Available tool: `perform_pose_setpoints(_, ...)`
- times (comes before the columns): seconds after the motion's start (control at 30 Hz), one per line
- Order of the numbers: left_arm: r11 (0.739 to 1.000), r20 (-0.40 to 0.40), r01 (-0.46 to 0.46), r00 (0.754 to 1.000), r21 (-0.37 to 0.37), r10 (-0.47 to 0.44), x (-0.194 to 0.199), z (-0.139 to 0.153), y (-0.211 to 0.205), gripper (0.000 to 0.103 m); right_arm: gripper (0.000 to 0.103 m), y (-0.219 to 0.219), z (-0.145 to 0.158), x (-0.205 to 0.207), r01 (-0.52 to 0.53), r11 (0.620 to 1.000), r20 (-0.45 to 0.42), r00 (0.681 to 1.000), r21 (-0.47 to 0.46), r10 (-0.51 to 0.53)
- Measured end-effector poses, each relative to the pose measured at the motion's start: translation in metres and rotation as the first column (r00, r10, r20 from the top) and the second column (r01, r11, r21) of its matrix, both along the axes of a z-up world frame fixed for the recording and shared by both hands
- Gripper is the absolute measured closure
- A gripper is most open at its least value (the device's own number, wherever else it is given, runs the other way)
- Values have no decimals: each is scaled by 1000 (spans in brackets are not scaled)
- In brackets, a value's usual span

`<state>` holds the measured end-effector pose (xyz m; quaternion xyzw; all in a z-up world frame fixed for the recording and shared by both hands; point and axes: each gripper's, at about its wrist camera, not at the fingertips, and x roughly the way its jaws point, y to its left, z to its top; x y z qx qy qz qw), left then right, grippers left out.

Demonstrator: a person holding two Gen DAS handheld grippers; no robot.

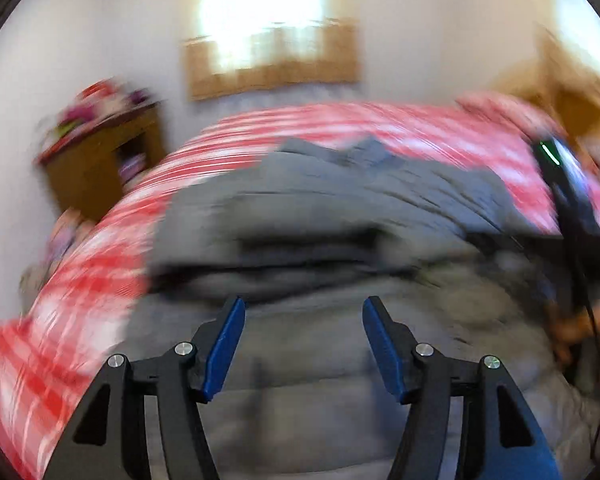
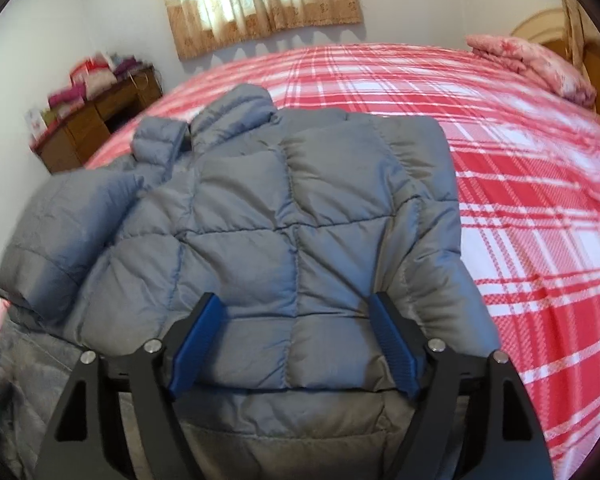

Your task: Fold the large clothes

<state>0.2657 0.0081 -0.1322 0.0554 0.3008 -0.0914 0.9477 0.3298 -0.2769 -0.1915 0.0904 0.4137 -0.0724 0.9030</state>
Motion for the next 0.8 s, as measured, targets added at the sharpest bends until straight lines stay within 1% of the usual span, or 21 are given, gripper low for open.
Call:
perform_pose_setpoints(0.03, 998, 1, -69, 998, -11, 69, 4, 1, 15, 41, 23, 7, 8, -2, -7, 1000, 7, 1000, -13, 7)
perform_pose_setpoints(0.07, 987, -7, -157, 988, -17, 157, 11, 0, 32, 41, 23, 13, 18, -7, -26, 1000, 45, 999, 11, 25)
perform_pose_setpoints(0.1, 973, -25, -232, 972, -16, 232, 20, -4, 47, 41, 23, 23, 34, -13, -56, 997, 106, 993, 54, 50)
perform_pose_setpoints(0.13, 959, -47, -281, 959, -11, 281, 28, -10, 59, 41, 22, 33, 45, -17, -81, 994, 145, 987, 80, 68)
perform_pose_setpoints(0.17, 950, -63, -312, 949, -11, 310, 34, -16, 67, 41, 20, 45, 57, -19, -115, 988, 183, 979, 103, 94)
perform_pose_setpoints(0.23, 931, -103, -364, 927, -16, 361, 40, -31, 82, 41, 3, 78, 77, -16, -191, 975, 237, 958, 115, 160)
perform_pose_setpoints(0.27, 923, -132, -385, 916, -31, 378, 41, -41, 88, 41, 0, 94, 83, -13, -228, 967, 253, 948, 113, 194)
perform_pose_setpoints(0.3, 917, -161, -396, 910, -55, 383, 43, -51, 91, 41, 0, 113, 89, -7, -269, 957, 265, 936, 106, 233)
perform_pose_setpoints(0.33, 914, -164, -397, 910, -85, 381, 39, -57, 96, 41, 0, 130, 91, -2, -302, 949, 268, 925, 94, 268)
perform_pose_setpoints(0.37, 914, -137, -392, 916, -108, 376, 35, -56, 99, 41, 0, 144, 92, 4, -324, 943, 266, 918, 75, 295)
perform_pose_setpoints(0.43, 913, -146, -388, 918, -127, 370, 35, -56, 101, 40, 0, 175, 89, 21, -350, 936, 236, 912, 18, 337)
perform_pose_setpoints(0.5, 914, -142, -380, 922, -141, 361, 36, -55, 100, 38, 0, 203, 74, 40, -360, 932, 159, 919, -30, 360)
perform_pose_setpoints(0.57, 919, -139, -368, 927, -142, 349, 34, -56, 98, 33, 2, 217, 54, 54, -358, 930, 83, 927, -87, 365)
perform_pose_setpoints(0.6, 922, -138, -363, 928, -136, 345, 34, -56, 96, 32, 10, 222, 42, 60, -356, 926, 38, 931, -123, 363)
perform_pose_setpoints(0.63, 924, -136, -359, 930, -128, 342, 35, -57, 94, 31, 30, 219, 32, 61, -360, 923, 12, 931, -135, 365)
perform_pose_setpoints(0.67, 928, -136, -354, 931, -120, 338, 37, -57, 94, 29, 43, 217, 27, 62, -361, 922, -1, 931, -138, 364)
perform_pose_setpoints(0.7, 929, -136, -350, 933, -119, 334, 37, -56, 94, 28, 61, 209, 28, 59, -358, 928, 12, 933, -108, 361)
perform_pose_setpoints(0.73, 930, -135, -347, 934, -122, 330, 37, -56, 94, 27, 70, 199, 33, 54, -351, 934, 33, 935, -66, 354)
perform_pose_setpoints(0.8, 931, -135, -340, 937, -134, 323, 37, -57, 95, 26, 78, 173, 48, 46, -320, 947, 98, 944, 45, 314)
